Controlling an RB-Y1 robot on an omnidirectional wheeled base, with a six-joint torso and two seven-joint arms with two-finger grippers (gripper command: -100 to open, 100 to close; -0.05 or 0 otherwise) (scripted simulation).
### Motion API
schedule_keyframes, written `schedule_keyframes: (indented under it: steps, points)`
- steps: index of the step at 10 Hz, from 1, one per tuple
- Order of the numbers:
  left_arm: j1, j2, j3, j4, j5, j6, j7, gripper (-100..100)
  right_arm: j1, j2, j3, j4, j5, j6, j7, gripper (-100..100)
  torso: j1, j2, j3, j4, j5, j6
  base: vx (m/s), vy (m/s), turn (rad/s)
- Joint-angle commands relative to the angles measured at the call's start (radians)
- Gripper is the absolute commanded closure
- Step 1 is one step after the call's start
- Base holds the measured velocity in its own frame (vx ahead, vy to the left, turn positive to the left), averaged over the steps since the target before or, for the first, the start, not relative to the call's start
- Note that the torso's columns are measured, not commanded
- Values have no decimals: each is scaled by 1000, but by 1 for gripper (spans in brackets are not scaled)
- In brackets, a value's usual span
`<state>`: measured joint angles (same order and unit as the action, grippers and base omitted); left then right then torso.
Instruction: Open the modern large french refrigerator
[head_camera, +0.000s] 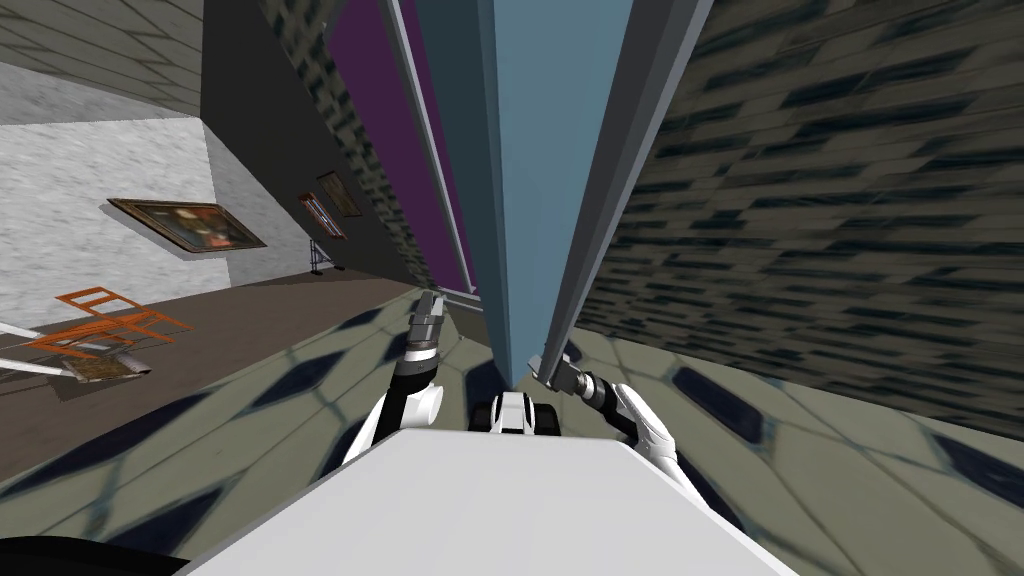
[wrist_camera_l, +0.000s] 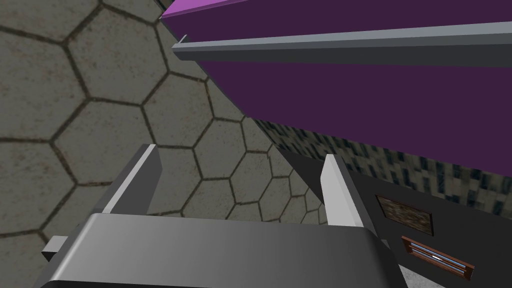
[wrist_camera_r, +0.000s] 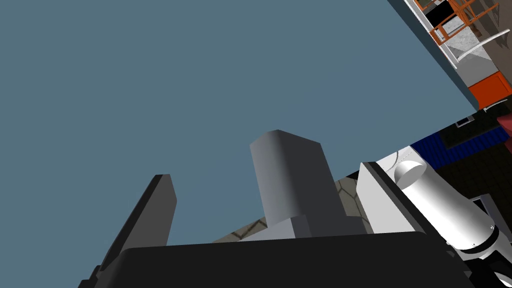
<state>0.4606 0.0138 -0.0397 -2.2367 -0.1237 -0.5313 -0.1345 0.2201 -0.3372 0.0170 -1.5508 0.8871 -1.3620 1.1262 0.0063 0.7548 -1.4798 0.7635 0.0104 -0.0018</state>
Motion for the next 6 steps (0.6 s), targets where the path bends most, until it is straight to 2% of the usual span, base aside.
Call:
schedule_keyframes:
  steps: [1,5,6]
  points:
    - [0,0,0,0,0,0,0,0,-15,10,-13,-45,-31,-10,-10,-100,0,1,0,0,0,1,11,-4,10]
    - [0,0,0,0,0,0,0,0,-15,10,-13,-45,-31,-10,-10,-100,1,0,1,-1,0,1,0,-1,-3]
    - [0,0,0,0,0,0,0,0,-4,-12,-8,-30,-8,16,-27,-100,1,2,1,-1,-1,1,-23,13,-12]
